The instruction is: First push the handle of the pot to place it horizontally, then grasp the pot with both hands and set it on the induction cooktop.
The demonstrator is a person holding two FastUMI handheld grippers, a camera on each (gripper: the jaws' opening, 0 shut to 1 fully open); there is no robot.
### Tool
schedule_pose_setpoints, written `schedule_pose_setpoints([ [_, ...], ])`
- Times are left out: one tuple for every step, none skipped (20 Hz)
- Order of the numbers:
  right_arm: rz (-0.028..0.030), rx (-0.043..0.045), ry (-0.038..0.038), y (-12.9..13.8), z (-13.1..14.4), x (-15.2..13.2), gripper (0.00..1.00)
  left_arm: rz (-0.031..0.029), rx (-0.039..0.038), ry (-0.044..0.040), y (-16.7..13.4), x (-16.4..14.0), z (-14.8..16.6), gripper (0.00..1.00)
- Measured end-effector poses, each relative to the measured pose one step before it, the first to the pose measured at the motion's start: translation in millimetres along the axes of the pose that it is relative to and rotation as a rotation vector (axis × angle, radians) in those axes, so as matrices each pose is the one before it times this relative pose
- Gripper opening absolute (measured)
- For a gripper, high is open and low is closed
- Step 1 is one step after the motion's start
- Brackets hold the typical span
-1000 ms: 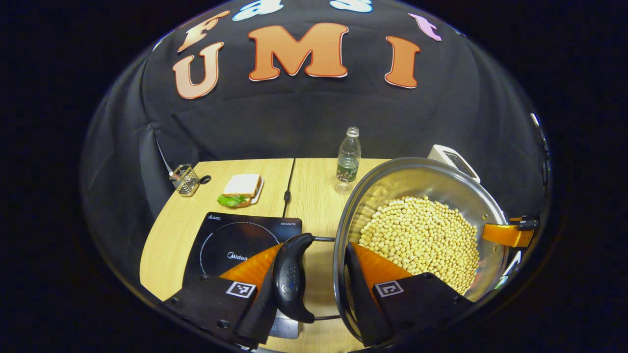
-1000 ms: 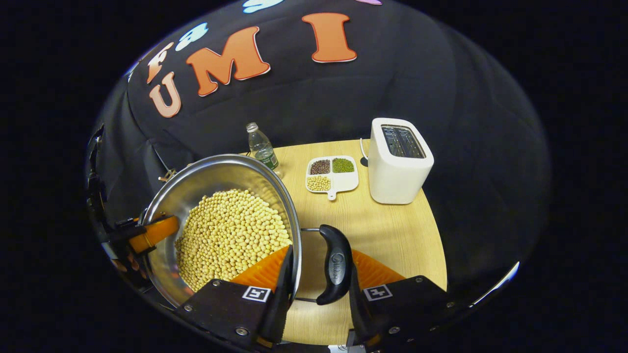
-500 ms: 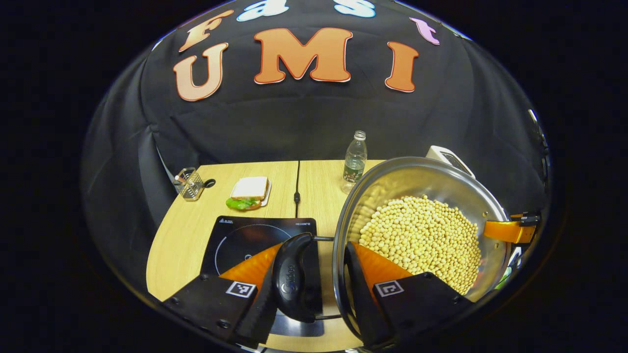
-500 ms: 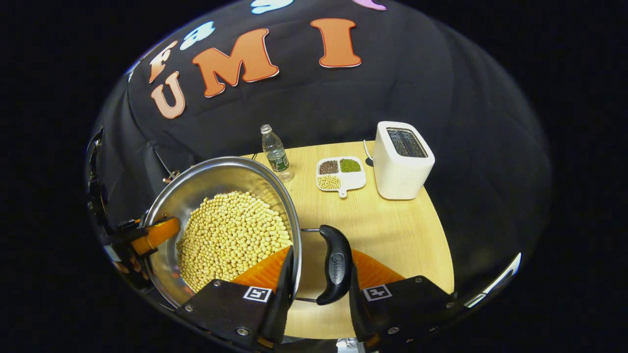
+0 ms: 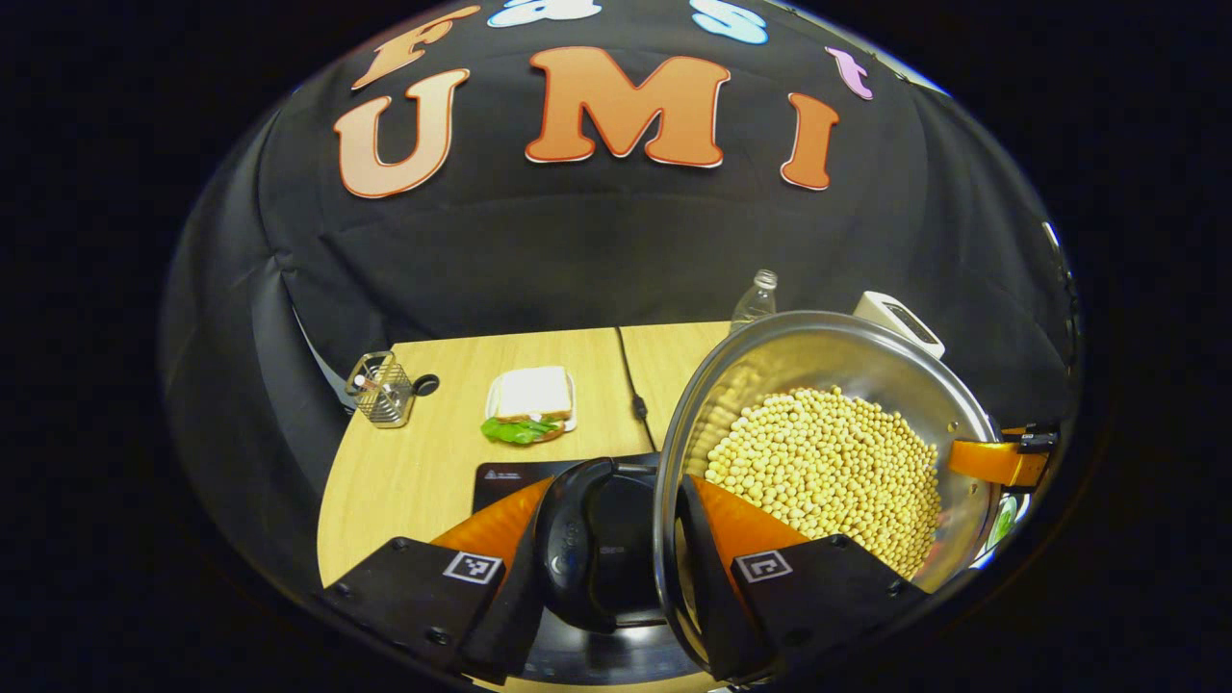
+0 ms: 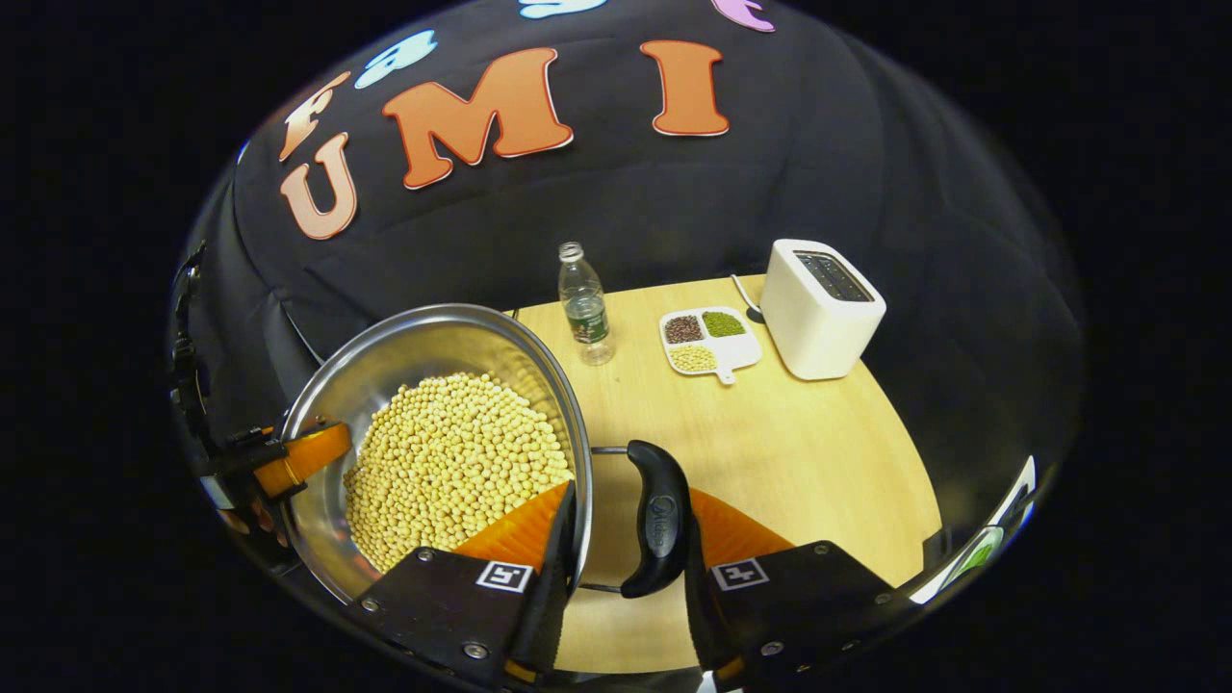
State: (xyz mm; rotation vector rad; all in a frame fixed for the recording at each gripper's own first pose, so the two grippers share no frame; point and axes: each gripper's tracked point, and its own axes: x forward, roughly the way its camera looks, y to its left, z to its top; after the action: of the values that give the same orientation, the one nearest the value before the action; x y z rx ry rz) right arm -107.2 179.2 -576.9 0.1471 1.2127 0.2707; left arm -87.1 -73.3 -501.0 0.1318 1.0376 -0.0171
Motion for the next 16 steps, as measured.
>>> schedule_pose_setpoints([
  [-0.00083, -0.00392, -0.00112, -1.18, 0.59, -0.17, 0.53, 0.00000, -0.00279, -0.00303, 0.07, 1.21, -0.72, 0.74],
  [0.00030, -0.00349, 0.00384, -0.77, 1.05, 1.45, 0.48, 0.00146, -0.00578, 0.00868, 0.84, -0.35, -2.03, 0.72],
  [0.00294, -0.00254, 0.00822, -0.31, -1.25, -0.68, 0.53, 0.00288, -0.00419, 0.00470, -0.33, -0.15, 0.73, 0.74],
  [0.00414, -0.00175, 0.00384, 0.16, 2.03, 0.29, 0.48, 0.00613, -0.00361, 0.00147, 1.13, -0.47, 0.92, 0.74],
  [0.00621, -0.00388, 0.00073, 0.31, 1.63, -1.87, 0.53, 0.00810, -0.00376, -0.00183, -1.51, -0.13, -0.06, 0.74],
  [0.00673, -0.00410, -0.00287, -1.23, 2.28, 2.10, 0.53, 0.00743, -0.00393, -0.00273, 1.27, -2.93, -0.86, 0.74],
  [0.00805, -0.00408, -0.00119, -0.40, -1.29, 0.59, 0.53, 0.01073, -0.00687, -0.00391, -0.52, -2.22, -0.94, 0.74],
  [0.00740, -0.00232, 0.00293, 0.27, 0.16, 2.96, 0.53, 0.01200, -0.00855, 0.00384, -0.21, -3.16, -4.58, 0.74],
  [0.00670, -0.00324, 0.00671, -0.10, 0.79, 1.46, 0.53, 0.01349, -0.01010, -0.00143, -0.29, -3.06, 0.26, 0.74],
  [0.00631, -0.00382, 0.00737, -0.55, 1.91, 0.96, 0.49, 0.01150, -0.00356, 0.00593, -1.18, -1.70, -0.78, 0.74],
  [0.00611, -0.00361, 0.00388, -0.61, 1.53, 0.24, 0.53, 0.00757, -0.00099, -0.00095, -1.47, -0.16, -0.69, 0.72],
  [0.00474, -0.00243, 0.01024, -0.65, 0.85, 2.51, 0.53, 0.00669, -0.00445, 0.00803, -1.55, 1.05, -1.22, 0.74],
  [0.00259, 0.00250, 0.01181, 0.92, -0.60, 2.93, 0.53, 0.00628, -0.00438, 0.00798, -2.44, 1.32, -3.15, 0.74],
  [0.00043, 0.00250, 0.01781, -0.07, 0.56, 3.06, 0.53, 0.00611, -0.00385, 0.00774, 0.59, 0.39, 4.65, 0.72],
  [-0.00167, 0.00092, 0.00987, 0.17, 1.29, 1.57, 0.53, 0.00502, -0.00122, 0.00720, -0.41, 0.45, 0.02, 0.74],
  [0.00001, -0.00424, 0.01116, -0.80, 1.53, 1.52, 0.53, 0.00286, -0.00043, 0.00655, 2.09, -1.88, 0.66, 0.74],
])
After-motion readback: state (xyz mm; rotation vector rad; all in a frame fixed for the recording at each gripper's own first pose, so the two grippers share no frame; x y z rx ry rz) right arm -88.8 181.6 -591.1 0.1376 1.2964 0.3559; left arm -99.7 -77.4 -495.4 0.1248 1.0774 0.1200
